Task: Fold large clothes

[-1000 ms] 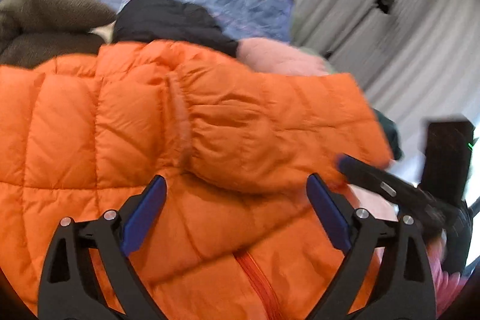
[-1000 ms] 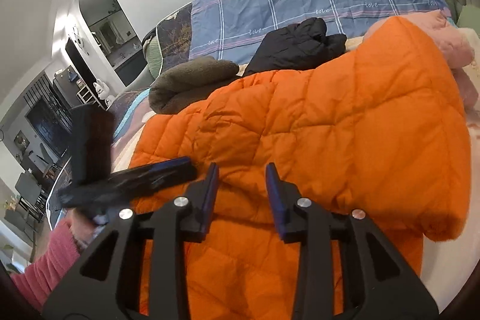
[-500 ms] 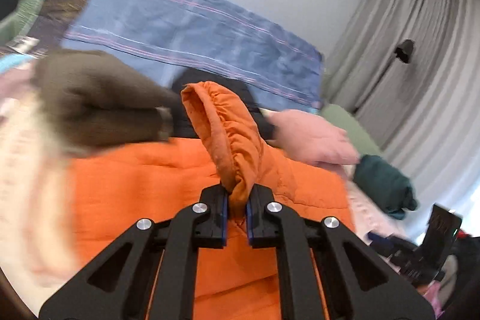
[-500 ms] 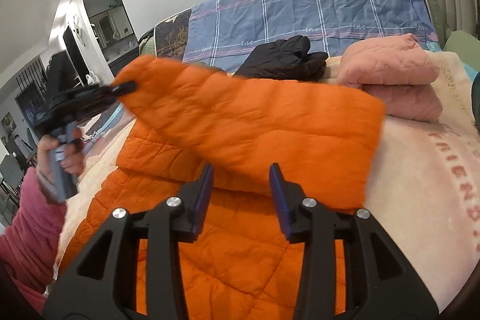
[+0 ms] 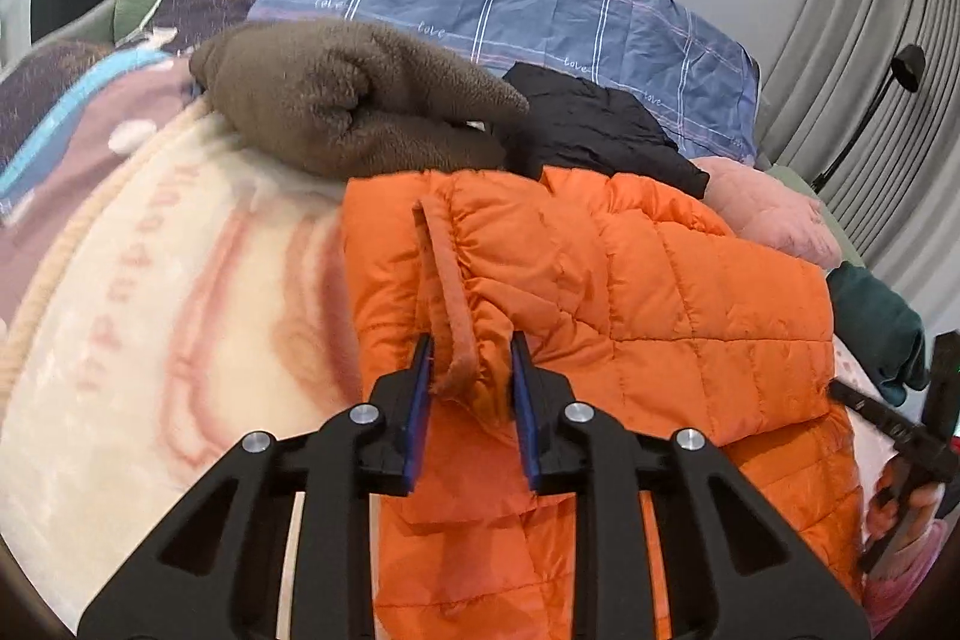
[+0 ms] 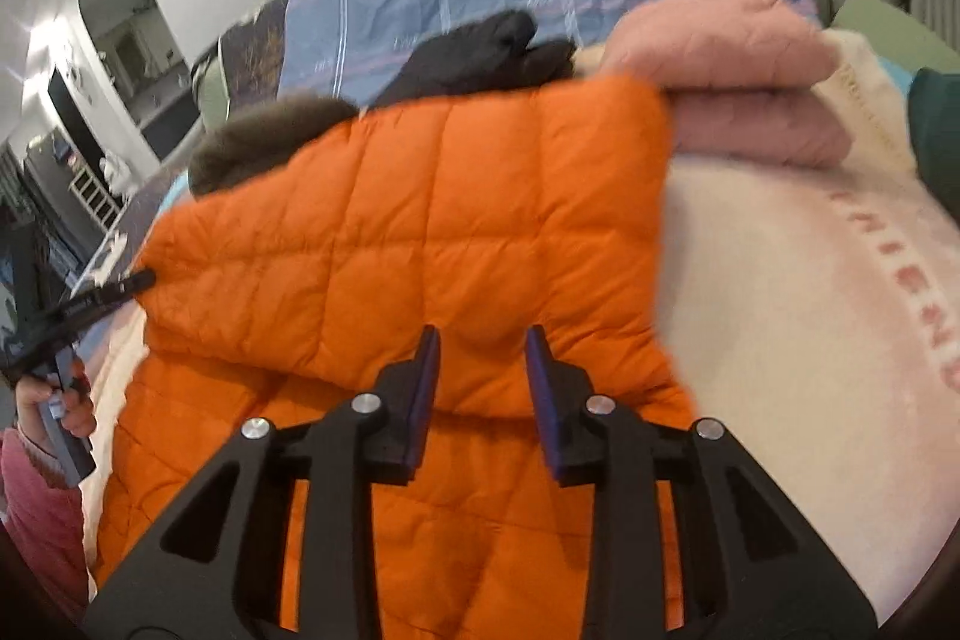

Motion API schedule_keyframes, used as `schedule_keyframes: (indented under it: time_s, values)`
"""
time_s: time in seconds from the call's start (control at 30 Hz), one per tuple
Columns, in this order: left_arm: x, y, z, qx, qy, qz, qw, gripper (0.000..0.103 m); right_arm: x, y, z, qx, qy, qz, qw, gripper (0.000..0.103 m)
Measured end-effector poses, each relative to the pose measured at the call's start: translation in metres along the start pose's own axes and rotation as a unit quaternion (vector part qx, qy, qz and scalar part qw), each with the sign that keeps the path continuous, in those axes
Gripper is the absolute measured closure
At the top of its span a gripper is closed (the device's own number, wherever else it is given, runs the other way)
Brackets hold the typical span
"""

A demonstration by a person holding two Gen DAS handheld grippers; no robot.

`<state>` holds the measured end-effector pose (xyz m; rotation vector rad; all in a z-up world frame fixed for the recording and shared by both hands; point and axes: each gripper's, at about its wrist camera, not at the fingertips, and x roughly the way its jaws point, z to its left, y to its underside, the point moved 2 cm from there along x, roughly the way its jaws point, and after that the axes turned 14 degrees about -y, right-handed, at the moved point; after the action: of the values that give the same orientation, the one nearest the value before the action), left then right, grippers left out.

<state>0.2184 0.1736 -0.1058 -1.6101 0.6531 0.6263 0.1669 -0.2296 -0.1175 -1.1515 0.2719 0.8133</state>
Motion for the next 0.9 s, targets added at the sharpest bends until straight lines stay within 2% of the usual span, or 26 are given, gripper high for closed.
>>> schedule_keyframes:
  time_s: [0.07,0.13,0.23,0.27,0.33,0.43,0.53,0.67,0.73,0.9]
  values:
    - [-0.005,0.002,0.001,0.003,-0.013,-0.008,0.9999,0.079,-0.014,-0.008,-0.003,0.004,-0.001,-0.02,1.0,0.07]
    - [-0.008,0.004,0.002,0.01,-0.05,-0.013,0.9986,0.079,-0.023,-0.014,-0.008,0.008,-0.005,-0.035,0.999,0.069]
    - [-0.014,0.004,0.015,-0.008,-0.09,-0.026,0.9955,0.078,-0.015,-0.012,-0.012,0.007,0.008,-0.013,1.0,0.069]
    - [-0.019,0.003,0.017,-0.016,-0.09,-0.034,0.9952,0.078,-0.006,-0.008,-0.015,0.007,0.012,0.002,1.0,0.069]
    - [-0.035,-0.004,0.013,-0.021,-0.061,-0.06,0.9961,0.078,0.012,0.0,-0.018,0.011,0.024,0.029,0.999,0.069]
    - [-0.045,-0.013,-0.017,0.017,-0.021,-0.074,0.9969,0.078,0.031,0.007,-0.023,0.021,0.045,0.049,0.998,0.068]
    - [-0.021,-0.01,-0.052,0.067,-0.018,-0.046,0.9965,0.078,0.03,0.005,-0.02,0.012,0.054,0.049,0.997,0.069]
    - [0.045,0.015,-0.062,0.091,-0.076,0.018,0.9928,0.077,0.015,-0.007,-0.017,0.015,0.063,0.014,0.998,0.069]
    - [0.054,0.024,-0.062,0.089,-0.075,0.015,0.9931,0.077,0.007,-0.023,-0.012,0.01,0.057,-0.018,0.998,0.069]
    - [0.054,0.024,-0.062,0.099,-0.076,0.015,0.992,0.076,0.024,-0.055,-0.003,-0.011,0.049,-0.03,0.998,0.069]
